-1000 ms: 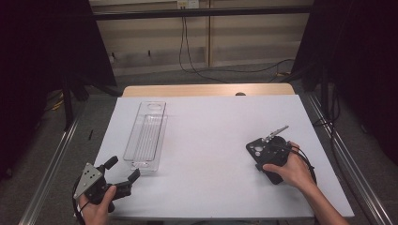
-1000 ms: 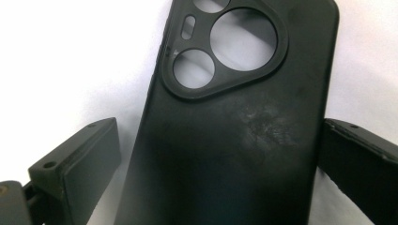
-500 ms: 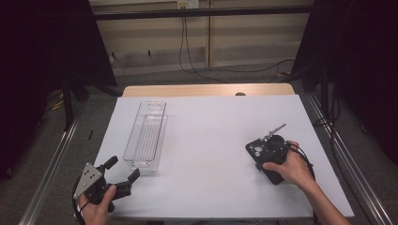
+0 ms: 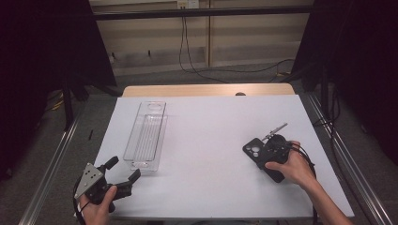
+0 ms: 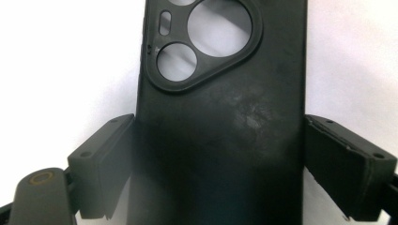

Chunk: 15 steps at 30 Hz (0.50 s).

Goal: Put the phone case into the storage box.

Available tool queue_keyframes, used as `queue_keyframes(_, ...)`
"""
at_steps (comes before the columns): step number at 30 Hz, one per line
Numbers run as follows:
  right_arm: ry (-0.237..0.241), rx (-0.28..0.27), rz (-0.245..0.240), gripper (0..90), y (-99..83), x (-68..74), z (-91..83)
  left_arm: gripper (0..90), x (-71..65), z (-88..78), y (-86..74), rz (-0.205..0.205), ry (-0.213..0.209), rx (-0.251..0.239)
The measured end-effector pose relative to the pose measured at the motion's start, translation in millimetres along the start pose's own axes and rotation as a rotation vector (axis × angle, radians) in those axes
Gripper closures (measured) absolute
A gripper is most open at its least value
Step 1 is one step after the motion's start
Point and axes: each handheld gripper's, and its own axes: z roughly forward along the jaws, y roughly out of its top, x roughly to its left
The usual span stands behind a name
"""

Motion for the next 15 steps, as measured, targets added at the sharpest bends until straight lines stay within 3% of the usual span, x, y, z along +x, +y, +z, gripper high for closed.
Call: queue_keyframes(15, 0.015, -0.046, -0.004, 15.0, -3.3, -1.5, -3.0, 4.0, 1.2, 0.4, 0.6, 0.001, 0.001, -0.003)
